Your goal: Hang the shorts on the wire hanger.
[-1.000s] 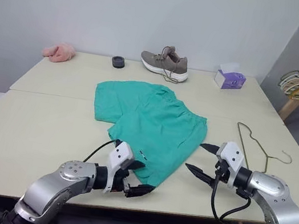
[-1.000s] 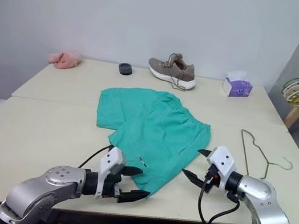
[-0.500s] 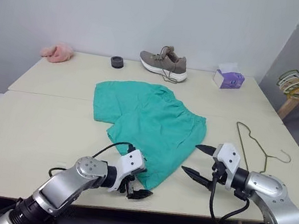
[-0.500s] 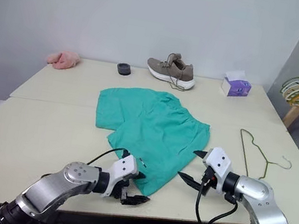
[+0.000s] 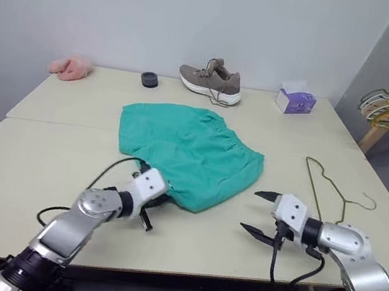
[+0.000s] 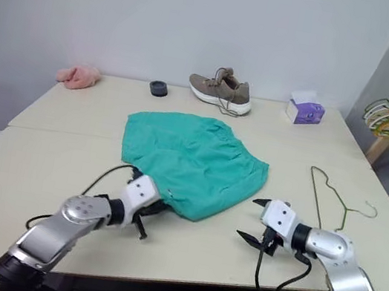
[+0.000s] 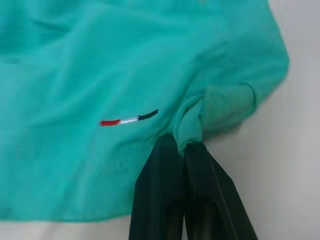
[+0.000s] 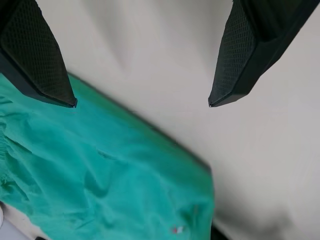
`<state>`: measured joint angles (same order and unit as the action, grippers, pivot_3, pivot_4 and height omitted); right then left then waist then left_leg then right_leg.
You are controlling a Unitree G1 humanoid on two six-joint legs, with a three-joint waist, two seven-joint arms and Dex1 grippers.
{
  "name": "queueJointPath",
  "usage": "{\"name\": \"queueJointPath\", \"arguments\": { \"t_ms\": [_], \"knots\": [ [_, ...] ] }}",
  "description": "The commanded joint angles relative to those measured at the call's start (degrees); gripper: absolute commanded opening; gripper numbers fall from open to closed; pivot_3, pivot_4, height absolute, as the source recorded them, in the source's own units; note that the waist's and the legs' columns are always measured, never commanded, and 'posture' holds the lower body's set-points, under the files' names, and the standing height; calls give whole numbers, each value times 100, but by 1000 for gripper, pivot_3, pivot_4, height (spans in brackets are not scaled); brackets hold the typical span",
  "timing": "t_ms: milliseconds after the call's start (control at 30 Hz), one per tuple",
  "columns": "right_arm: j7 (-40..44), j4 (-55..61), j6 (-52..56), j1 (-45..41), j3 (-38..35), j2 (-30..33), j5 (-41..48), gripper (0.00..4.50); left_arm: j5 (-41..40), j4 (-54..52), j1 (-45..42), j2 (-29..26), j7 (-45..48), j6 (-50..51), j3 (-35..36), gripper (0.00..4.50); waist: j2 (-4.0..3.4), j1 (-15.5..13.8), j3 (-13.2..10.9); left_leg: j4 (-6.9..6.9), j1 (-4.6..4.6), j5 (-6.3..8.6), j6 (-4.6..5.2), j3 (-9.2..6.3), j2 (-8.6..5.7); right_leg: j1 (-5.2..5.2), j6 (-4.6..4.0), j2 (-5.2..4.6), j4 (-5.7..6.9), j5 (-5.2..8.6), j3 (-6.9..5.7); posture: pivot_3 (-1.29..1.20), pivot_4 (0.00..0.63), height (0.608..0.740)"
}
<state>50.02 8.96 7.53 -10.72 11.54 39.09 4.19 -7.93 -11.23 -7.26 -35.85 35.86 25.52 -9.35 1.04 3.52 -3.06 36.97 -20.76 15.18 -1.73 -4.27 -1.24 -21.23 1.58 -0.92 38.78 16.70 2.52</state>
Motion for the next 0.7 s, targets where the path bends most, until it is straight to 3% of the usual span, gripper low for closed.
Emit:
{"name": "queueJointPath", "arguments": {
  "t_ms": [33, 200, 467, 567, 700],
  "knots": [
    [-486, -879, -571, -751, 253, -215, -802, 4500, -347, -341, 77, -85, 25, -72, 794, 20, 2, 2, -1, -1, 1, 0, 0, 0, -1, 1, 0, -4, 0, 0, 0, -65, 0, 740],
    [-1032, -2701, -1282, -1893, 776, -676, -1725, 4500, -792, -559, 323, -257, 249, -62, 1618, 20, 4, -18, -2, 0, 0, 0, -1, 1, -4, -2, -1, -7, 1, -1, 1, -46, 0, 740],
    [-2044, -5378, -2321, -3440, 1288, -1574, -2641, 4500, -1016, -591, 469, -503, 421, -62, 2205, 20, 5, -23, -3, -1, -4, 0, -1, -1, -9, -4, -33, -12, 6, -17, 0, -10, 0, 740],
    [-2198, -5896, -2671, -3754, 1325, -1807, -2721, 3901, -1009, -595, 524, -546, 418, -74, 2244, 0, 5, -22, -3, -1, -3, -1, -2, -4, -8, -6, -34, -12, 11, -17, 0, 1, 0, 740],
    [-2371, -6206, -2955, -3917, 1324, -1945, -2834, 2447, -984, -636, 621, -530, 411, -90, 2267, 0, 5, -27, -3, -3, -3, 0, -2, -7, -8, -6, -34, -12, 12, -18, -1, 4, 0, 740]
  ]
}}
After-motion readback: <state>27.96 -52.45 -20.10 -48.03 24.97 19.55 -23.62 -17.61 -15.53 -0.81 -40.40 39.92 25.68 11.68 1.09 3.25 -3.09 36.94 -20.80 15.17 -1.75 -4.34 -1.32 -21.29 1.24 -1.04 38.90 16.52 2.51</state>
